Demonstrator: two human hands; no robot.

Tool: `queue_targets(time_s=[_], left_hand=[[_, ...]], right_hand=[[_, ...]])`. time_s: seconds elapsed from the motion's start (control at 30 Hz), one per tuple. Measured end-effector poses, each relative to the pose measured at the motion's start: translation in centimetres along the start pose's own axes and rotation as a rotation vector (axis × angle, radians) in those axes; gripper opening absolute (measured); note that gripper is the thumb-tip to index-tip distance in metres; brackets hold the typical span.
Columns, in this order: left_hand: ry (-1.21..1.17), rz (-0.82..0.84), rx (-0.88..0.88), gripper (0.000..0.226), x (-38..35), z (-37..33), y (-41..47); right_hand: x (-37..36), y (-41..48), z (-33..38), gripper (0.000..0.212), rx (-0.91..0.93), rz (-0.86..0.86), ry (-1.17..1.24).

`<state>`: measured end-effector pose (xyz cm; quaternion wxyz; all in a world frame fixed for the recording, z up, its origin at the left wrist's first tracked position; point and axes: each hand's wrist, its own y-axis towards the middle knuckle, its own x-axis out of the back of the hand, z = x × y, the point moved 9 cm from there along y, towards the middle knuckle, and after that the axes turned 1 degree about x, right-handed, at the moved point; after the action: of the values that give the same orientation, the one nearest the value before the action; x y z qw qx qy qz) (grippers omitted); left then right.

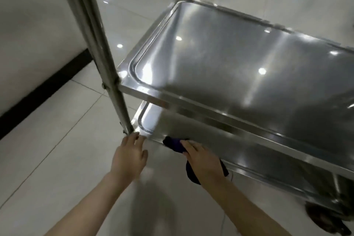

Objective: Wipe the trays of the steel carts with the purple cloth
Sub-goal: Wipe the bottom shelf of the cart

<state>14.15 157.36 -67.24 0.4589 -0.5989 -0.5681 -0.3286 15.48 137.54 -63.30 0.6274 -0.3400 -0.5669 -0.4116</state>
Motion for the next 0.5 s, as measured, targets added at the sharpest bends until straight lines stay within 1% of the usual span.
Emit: queue_targets(time_s=[0.07,0.17,0.27,0.33,0.4,0.43,0.5], left_hand=[[0.002,-0.065,-0.026,0.043,-2.3,2.1,1.6],[0.009,-0.145,-0.116,0.045,-5.2,3.7,3.4],[0.135,-0.147,-0.219,0.052,-7.7,4.6,4.4],[0.173,-0.153,-0.316,0.044,-7.7,4.5,4.7],[0.121,-0.23,-0.347,0.03,-6.5,4.4,4.5],[0.043,-0.278,-0.336,0.028,-6.0,4.6,4.3],[-0.074,-0.301,-0.309,0.028,-5.8,5.1,4.3]], right_hand=[[-4.0,2.3,-0.1,0.048,0.045,-0.003,-0.034],[-8.4,5.4,-0.4,0.045,0.016,-0.023,0.009],[-10.8,6.2,1.7,0.051,0.059,-0.059,0.038],[-12.5,6.5,2.7,0.048,0.086,-0.09,0.063],[-13.8,6.5,2.2,0.041,0.015,-0.111,0.121],[-14.4,6.6,1.8,0.039,-0.011,-0.111,0.143],[-14.7,7.9,1.4,0.039,0.012,-0.105,0.142]])
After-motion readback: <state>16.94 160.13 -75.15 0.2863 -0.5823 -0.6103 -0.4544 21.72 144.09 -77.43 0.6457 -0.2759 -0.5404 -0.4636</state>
